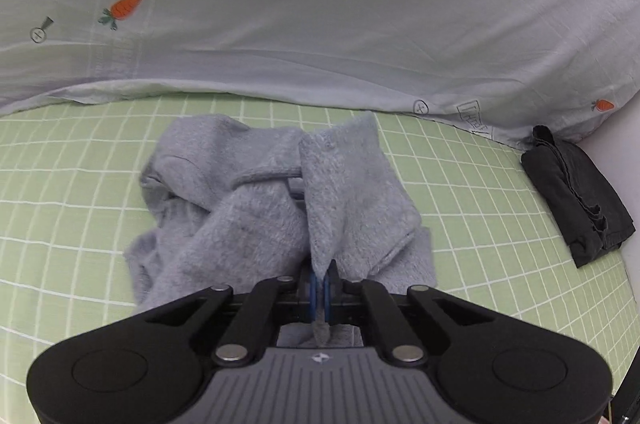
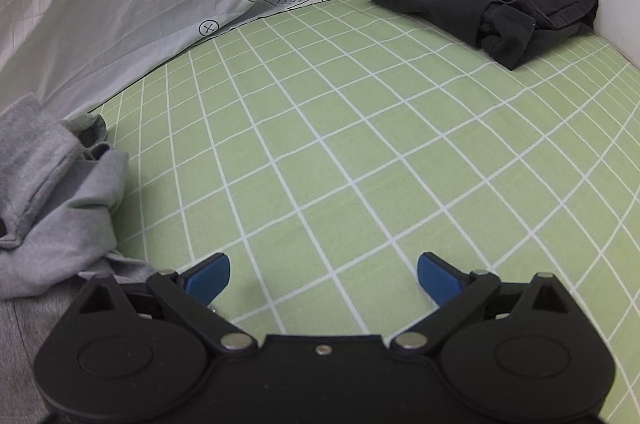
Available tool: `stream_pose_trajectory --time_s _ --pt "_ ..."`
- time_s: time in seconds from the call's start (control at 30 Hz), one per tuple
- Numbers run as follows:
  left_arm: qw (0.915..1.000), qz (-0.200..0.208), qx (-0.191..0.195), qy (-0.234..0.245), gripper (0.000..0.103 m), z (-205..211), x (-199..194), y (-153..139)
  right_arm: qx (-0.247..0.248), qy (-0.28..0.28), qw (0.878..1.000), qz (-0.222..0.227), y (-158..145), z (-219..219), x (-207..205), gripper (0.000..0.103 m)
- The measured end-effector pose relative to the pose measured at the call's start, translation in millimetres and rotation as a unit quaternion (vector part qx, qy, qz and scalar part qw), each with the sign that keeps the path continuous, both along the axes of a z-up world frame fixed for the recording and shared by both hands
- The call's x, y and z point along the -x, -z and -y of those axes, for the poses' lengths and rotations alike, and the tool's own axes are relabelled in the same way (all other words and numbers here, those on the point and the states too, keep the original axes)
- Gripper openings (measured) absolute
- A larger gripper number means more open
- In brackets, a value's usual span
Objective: Fold clothes
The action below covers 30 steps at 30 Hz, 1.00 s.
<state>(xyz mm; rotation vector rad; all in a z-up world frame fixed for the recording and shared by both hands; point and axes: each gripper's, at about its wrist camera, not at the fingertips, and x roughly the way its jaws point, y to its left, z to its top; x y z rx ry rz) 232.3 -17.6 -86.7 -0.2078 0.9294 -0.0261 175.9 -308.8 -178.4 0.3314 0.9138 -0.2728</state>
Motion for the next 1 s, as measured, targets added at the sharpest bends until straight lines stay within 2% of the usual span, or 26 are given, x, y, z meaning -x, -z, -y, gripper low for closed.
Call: stream_pose_trajectory --time_s 0.13,0.27,0.33,0.43,0.5,0.6,0.67,0.77,0.8,1.0 --pt "0.9950 0.022 -0.046 -0.085 0.004 -61.9 28.5 -16.5 0.007 -0.017 1.000 -0.001 -3.4 -12.4 0.9 0.101" --pt "0.9801 0.043 -0.093 -0.170 0.004 -124.1 57.1 -32.9 0.021 -0.046 0.999 0.003 -10.2 -34.0 1.5 0.101" --pt "0.9630 0.031 -0.142 -0.227 0.004 -166.3 70.7 -27.4 0.030 -0.059 0.998 0.003 -13.5 -45.2 2.1 0.101" --pt "0.9288 -0.007 -0.205 -0.309 0.004 -233.3 91.4 -12.3 0.045 -0.079 0.996 0.005 -18.4 -62.1 3.4 0.101" --pt "0.9152 -0.039 -0.192 -0.352 0.006 -274.5 107.2 0.1 0.047 -0.089 0.995 0.005 -20.8 -71.0 3.9 0.101" --pt "0.9083 -0.071 -0.136 -0.389 0.016 -309.2 132.4 15.7 0.056 -0.098 0.994 0.004 -23.5 -82.2 4.9 0.101" --pt "0.9228 -0.065 -0.117 -0.361 0.019 -290.8 130.8 14.8 0.061 -0.102 0.993 0.005 -25.6 -88.2 5.8 0.101" --pt "0.9422 -0.057 -0.089 -0.318 0.038 -263.0 128.4 13.4 0.058 -0.103 0.993 0.005 -27.9 -93.2 7.5 0.101" --pt "0.9480 -0.054 -0.080 -0.303 0.042 -253.8 127.5 13.0 0.056 -0.102 0.993 0.004 -28.2 -94.1 8.1 0.101" --pt "0.9762 -0.037 -0.023 -0.213 0.053 -198.3 122.4 10.1 0.044 -0.080 0.996 0.003 -31.2 -89.2 13.9 0.101"
